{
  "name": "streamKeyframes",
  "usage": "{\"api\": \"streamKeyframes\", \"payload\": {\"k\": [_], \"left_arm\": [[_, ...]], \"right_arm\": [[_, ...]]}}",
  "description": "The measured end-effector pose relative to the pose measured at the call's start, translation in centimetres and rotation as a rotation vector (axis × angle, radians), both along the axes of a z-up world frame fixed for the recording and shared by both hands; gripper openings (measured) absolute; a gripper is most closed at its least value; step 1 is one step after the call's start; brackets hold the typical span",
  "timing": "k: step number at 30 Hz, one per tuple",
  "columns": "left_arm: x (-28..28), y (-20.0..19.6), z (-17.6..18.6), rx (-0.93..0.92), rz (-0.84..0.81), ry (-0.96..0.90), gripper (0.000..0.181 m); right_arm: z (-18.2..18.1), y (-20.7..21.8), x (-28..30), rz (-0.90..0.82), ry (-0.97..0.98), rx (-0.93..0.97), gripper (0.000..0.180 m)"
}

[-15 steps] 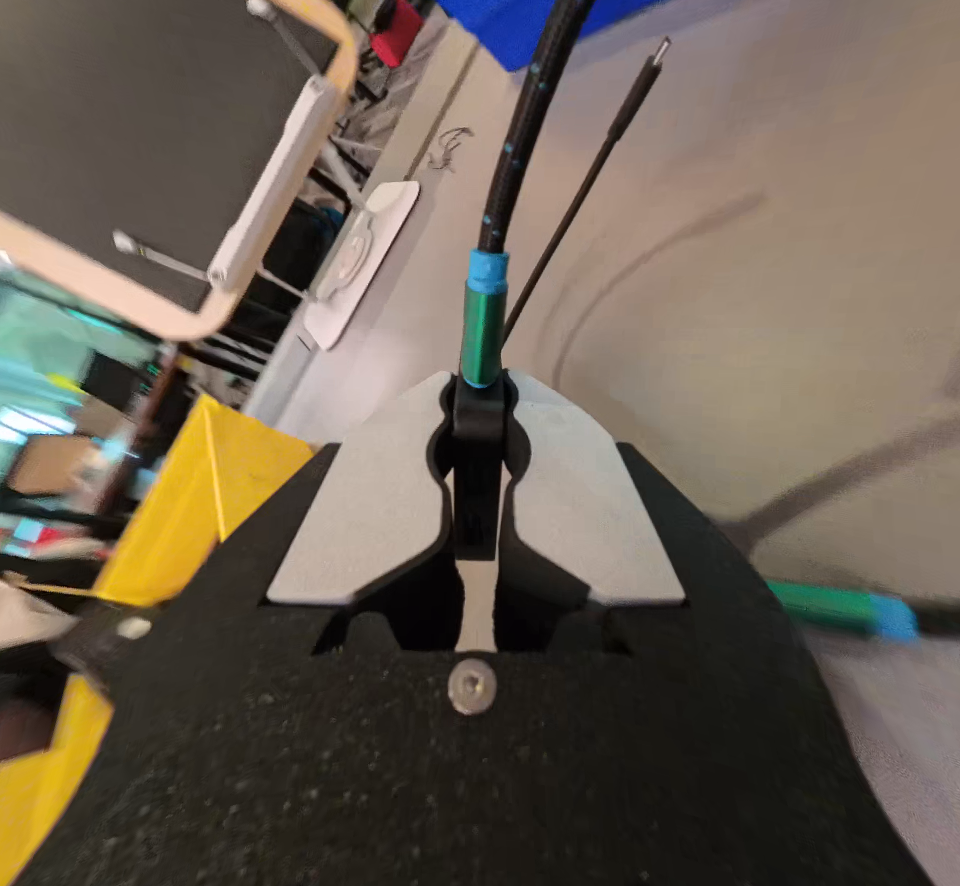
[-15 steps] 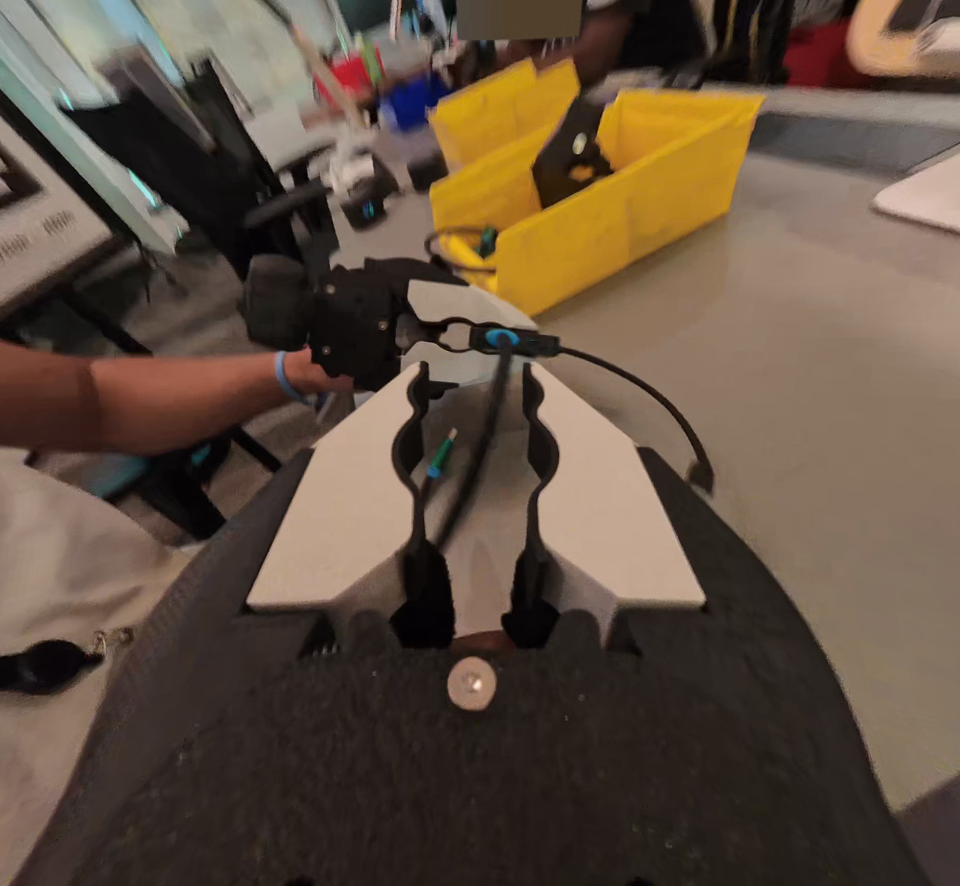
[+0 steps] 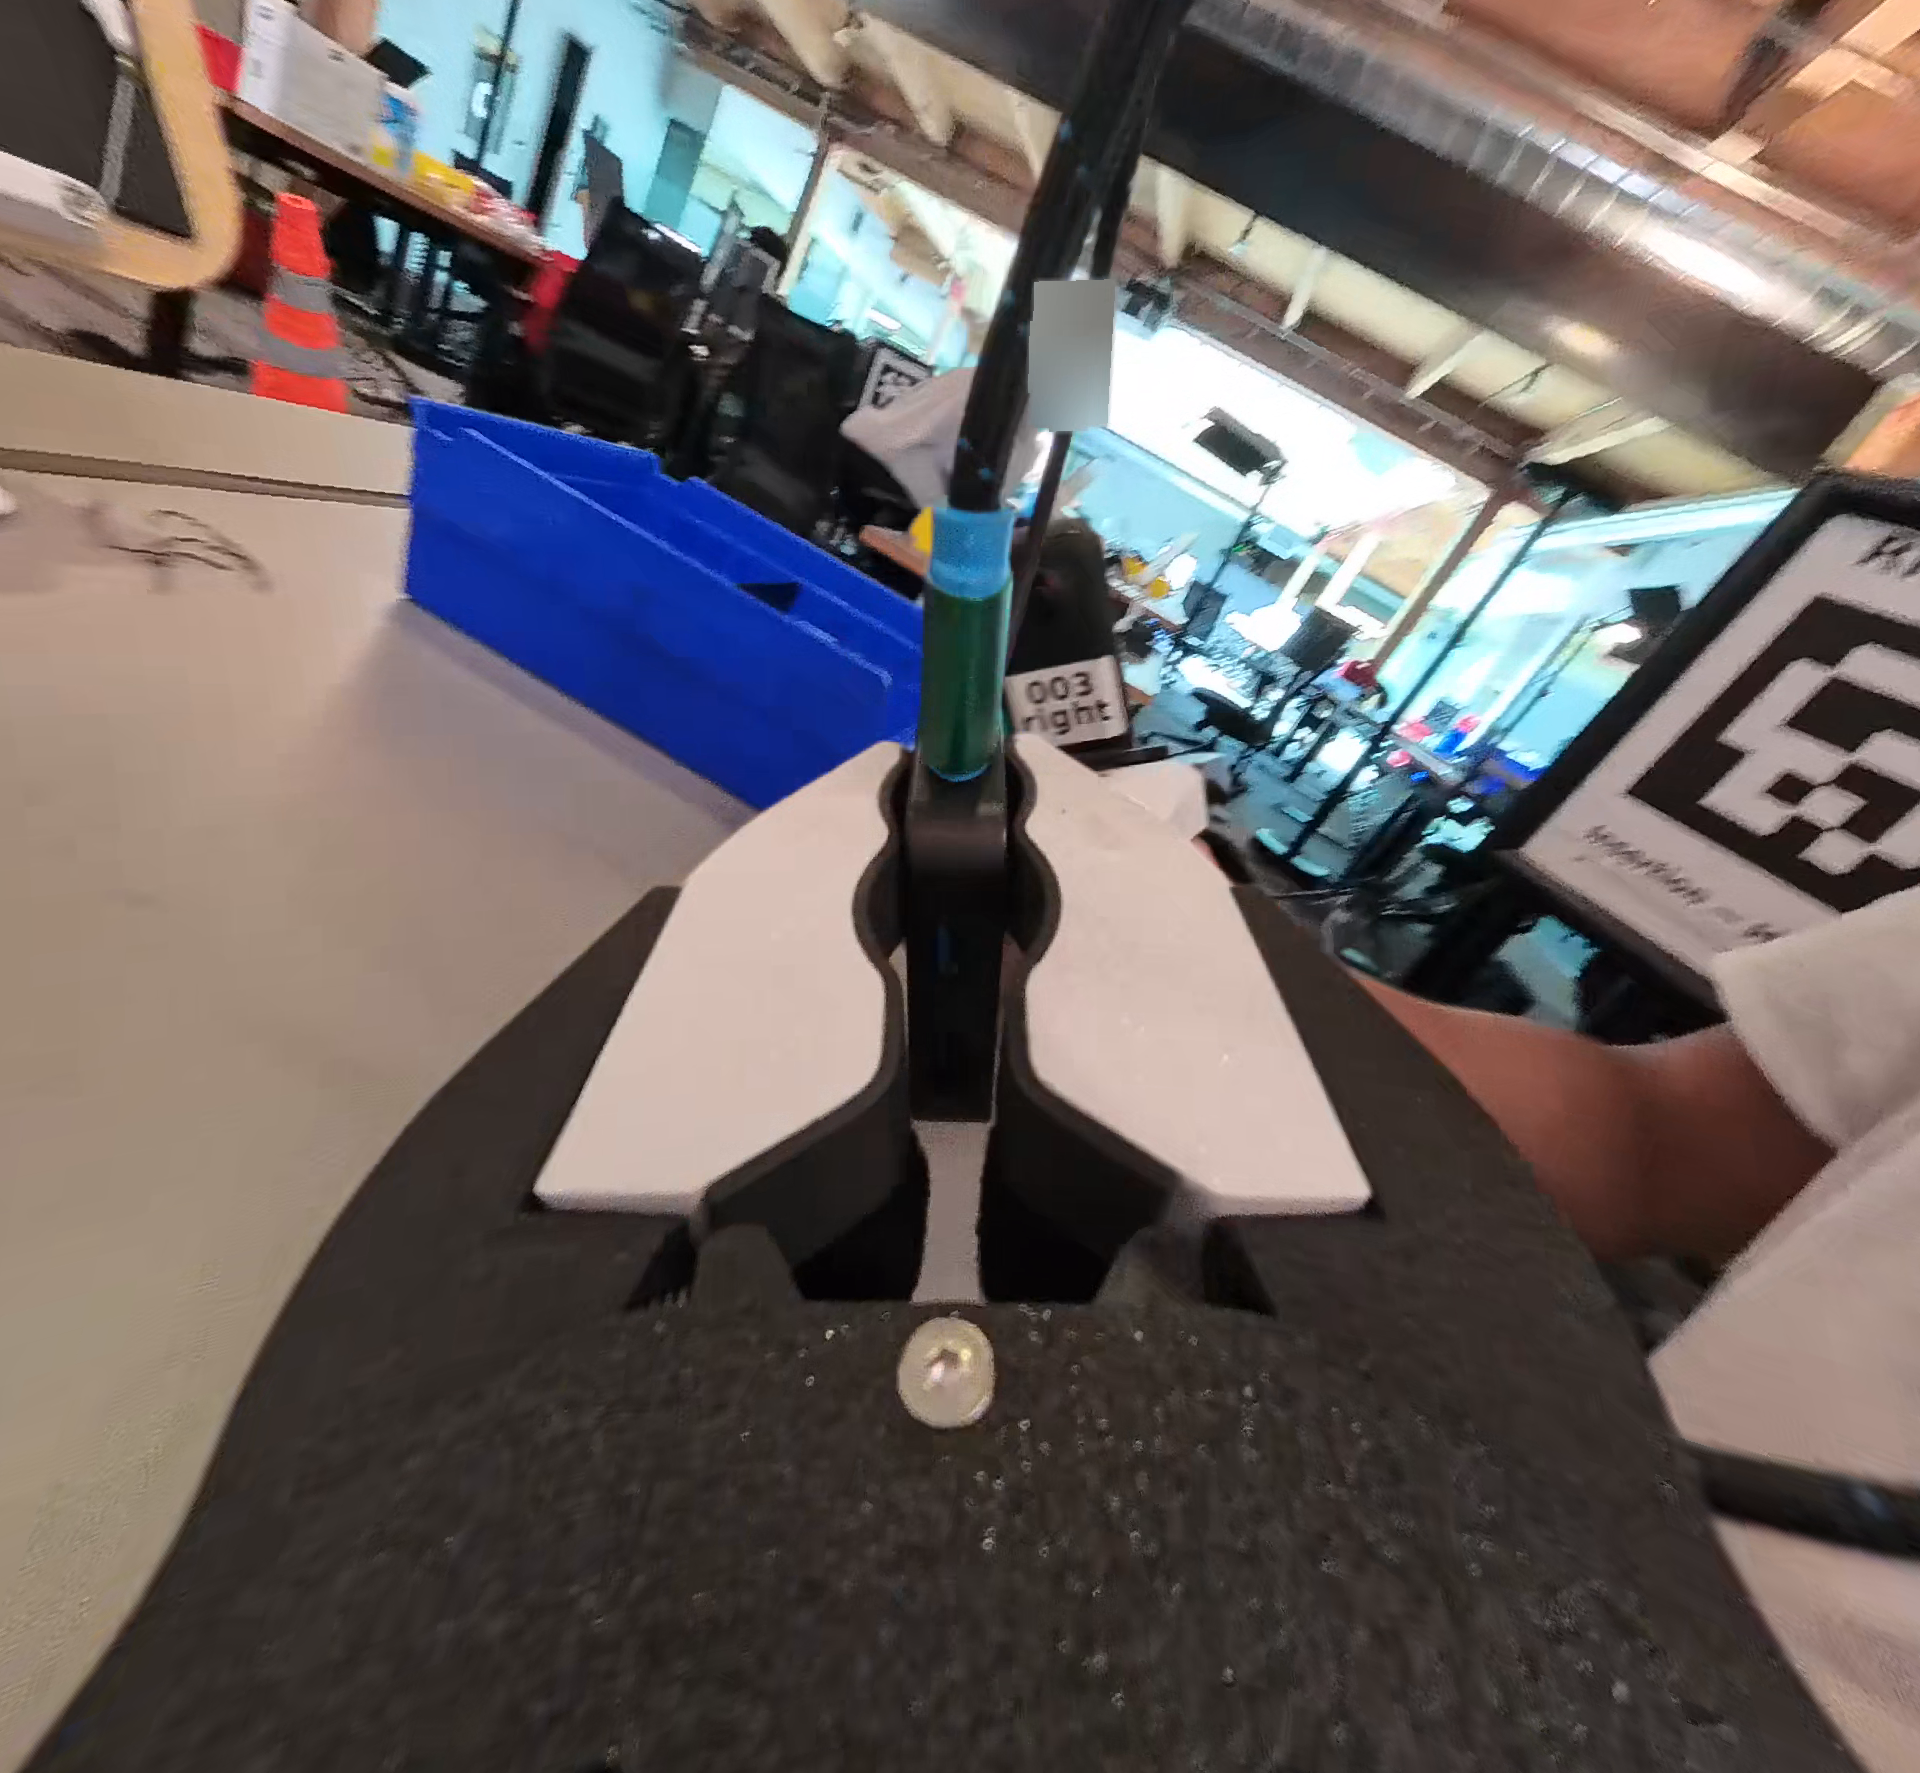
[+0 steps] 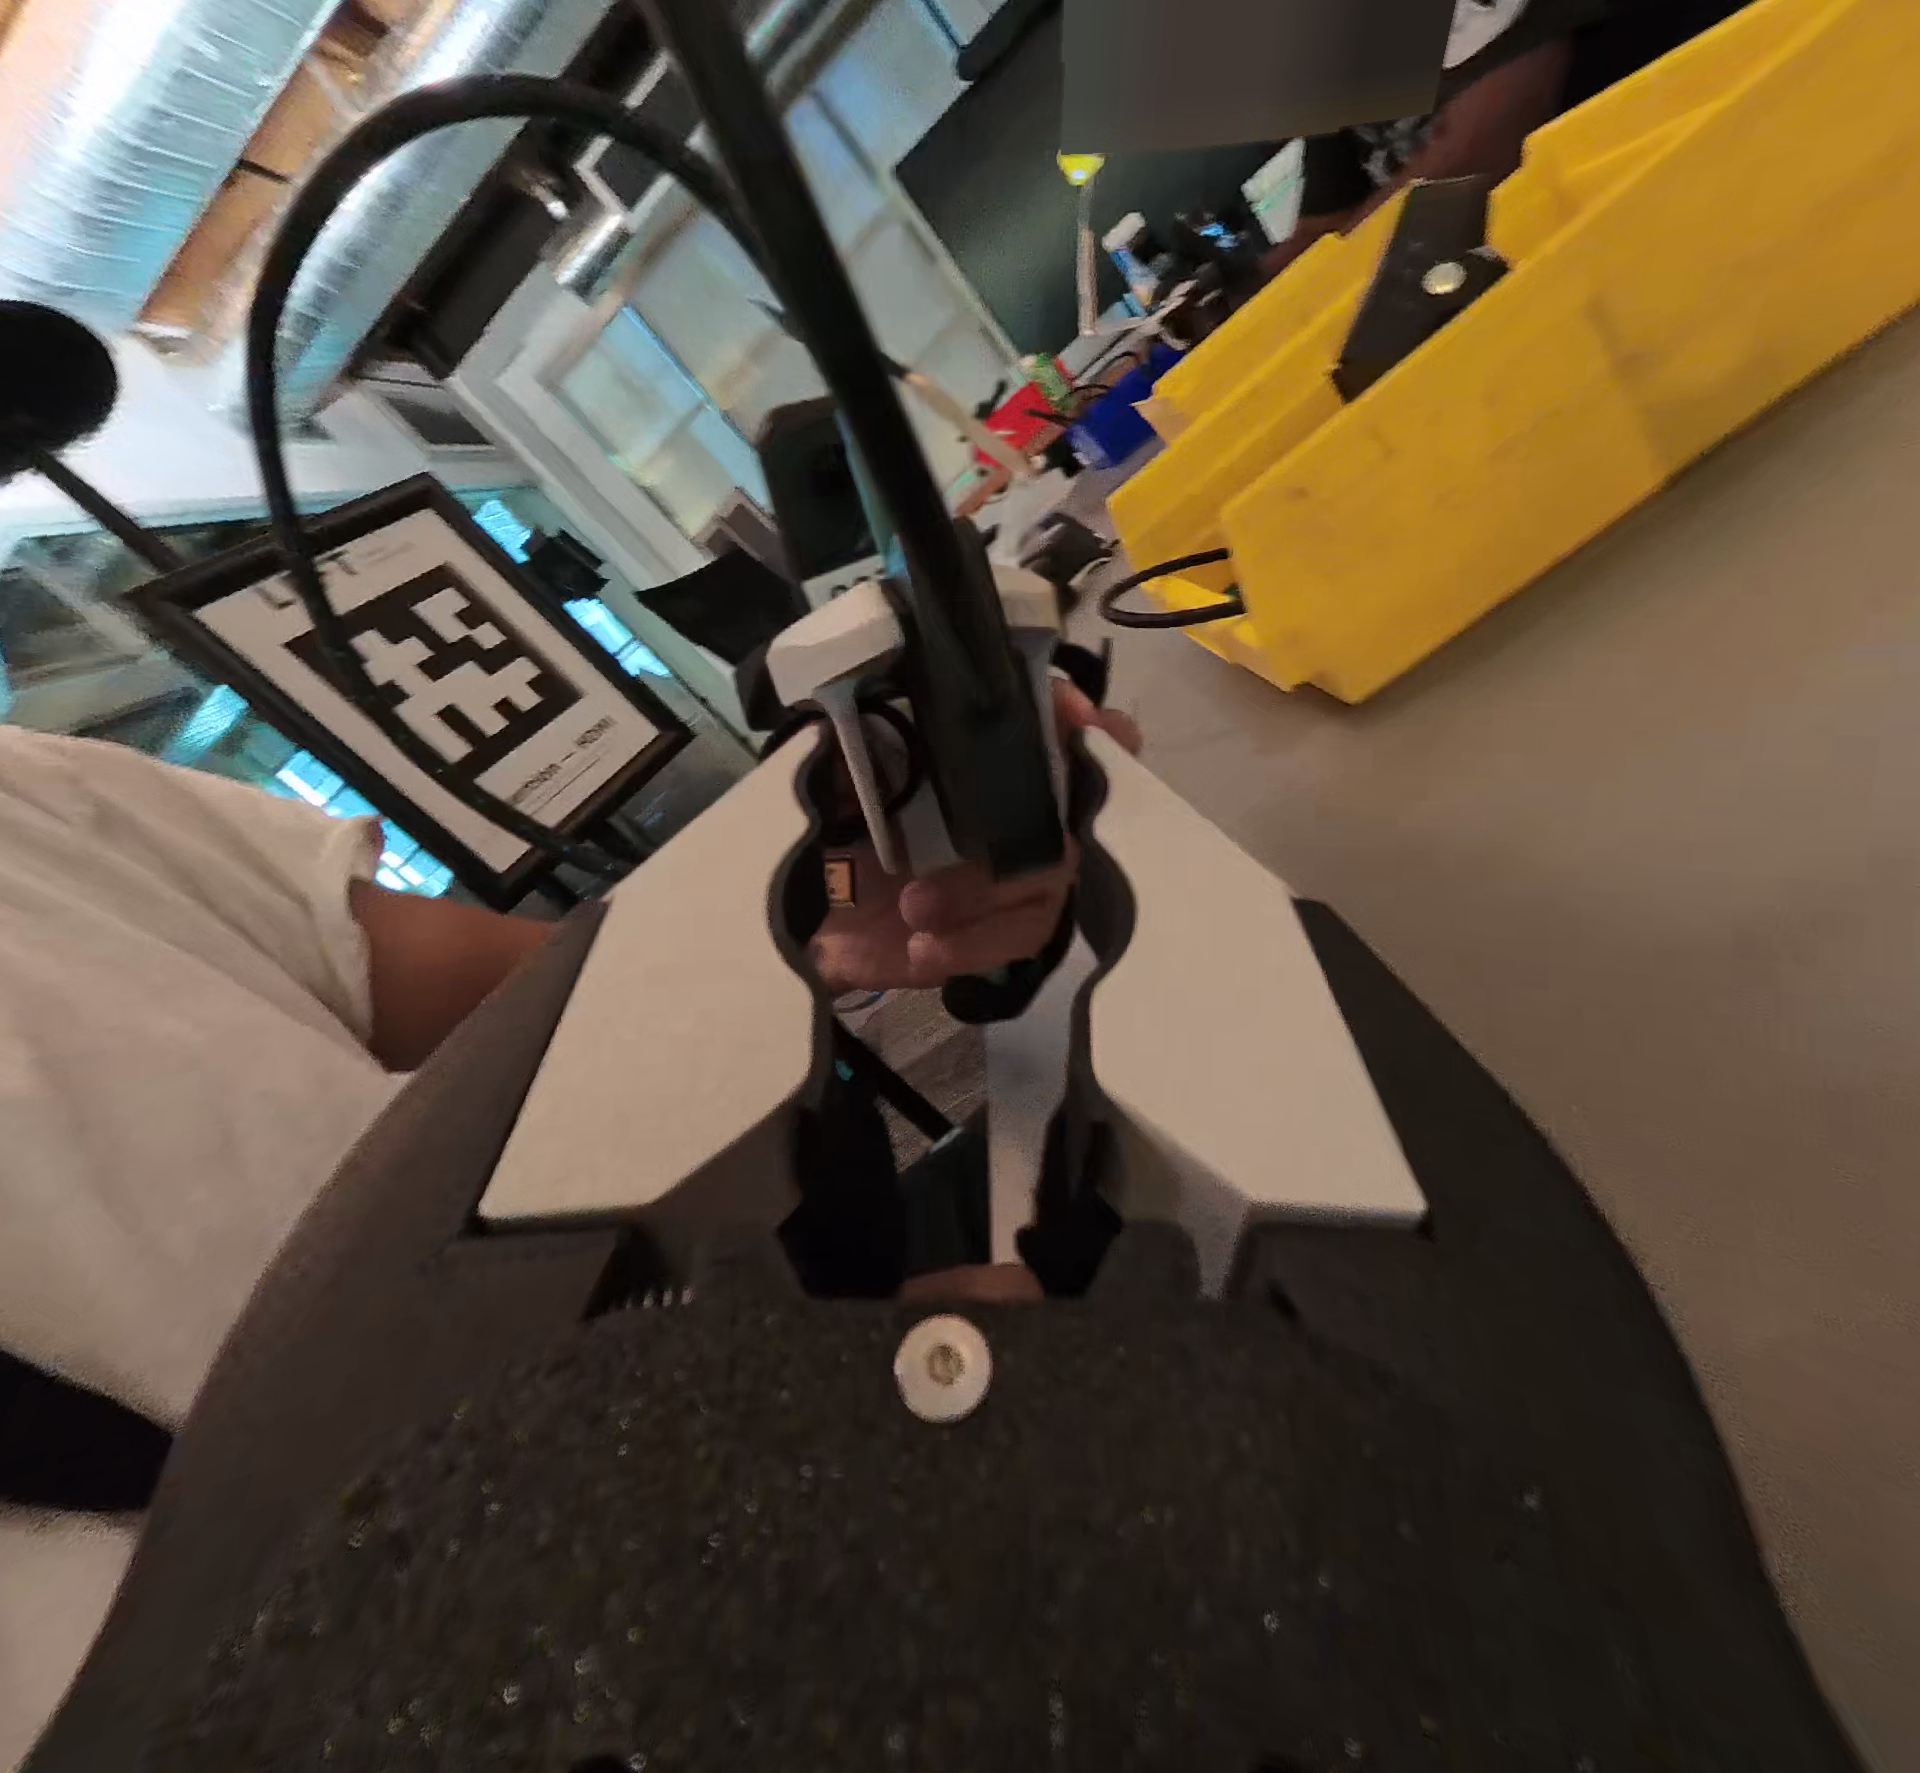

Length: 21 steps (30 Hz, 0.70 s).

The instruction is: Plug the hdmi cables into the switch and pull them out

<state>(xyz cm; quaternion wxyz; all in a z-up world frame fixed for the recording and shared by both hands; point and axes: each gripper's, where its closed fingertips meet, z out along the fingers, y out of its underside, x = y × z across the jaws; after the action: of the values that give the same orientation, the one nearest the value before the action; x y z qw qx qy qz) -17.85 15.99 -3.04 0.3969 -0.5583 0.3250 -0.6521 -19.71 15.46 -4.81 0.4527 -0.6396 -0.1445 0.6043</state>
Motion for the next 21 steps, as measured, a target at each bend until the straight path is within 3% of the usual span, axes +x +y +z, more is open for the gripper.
{"api": "streamKeyframes", "payload": {"k": [2,6,9,11,18,21], "left_arm": [[0.2,-0.8,0.5,-0.036,-0.043,-0.035,0.014],[-0.2,-0.8,0.7,-0.035,-0.064,-0.048,0.017],[-1.8,1.4,0.2,-0.049,-0.001,-0.044,0.043],[-3.2,3.0,-1.0,-0.076,0.048,-0.021,0.036],[-6.5,5.6,-2.5,-0.045,0.183,0.05,0.031],[-6.4,5.3,-2.9,-0.03,0.183,0.078,0.028]], "right_arm": [[0.1,-0.5,-0.1,0.006,-0.032,0.045,0.017],[0.4,-1.4,0.2,0.042,-0.043,0.059,0.013],[0.8,-1.8,2.0,0.025,-0.036,0.057,0.013],[2.1,-2.0,4.3,-0.023,-0.022,0.094,0.012],[9.7,-1.0,20.1,-0.472,-0.045,0.198,0.013],[12.5,-0.3,29.3,-0.778,-0.233,0.207,0.013]]}}
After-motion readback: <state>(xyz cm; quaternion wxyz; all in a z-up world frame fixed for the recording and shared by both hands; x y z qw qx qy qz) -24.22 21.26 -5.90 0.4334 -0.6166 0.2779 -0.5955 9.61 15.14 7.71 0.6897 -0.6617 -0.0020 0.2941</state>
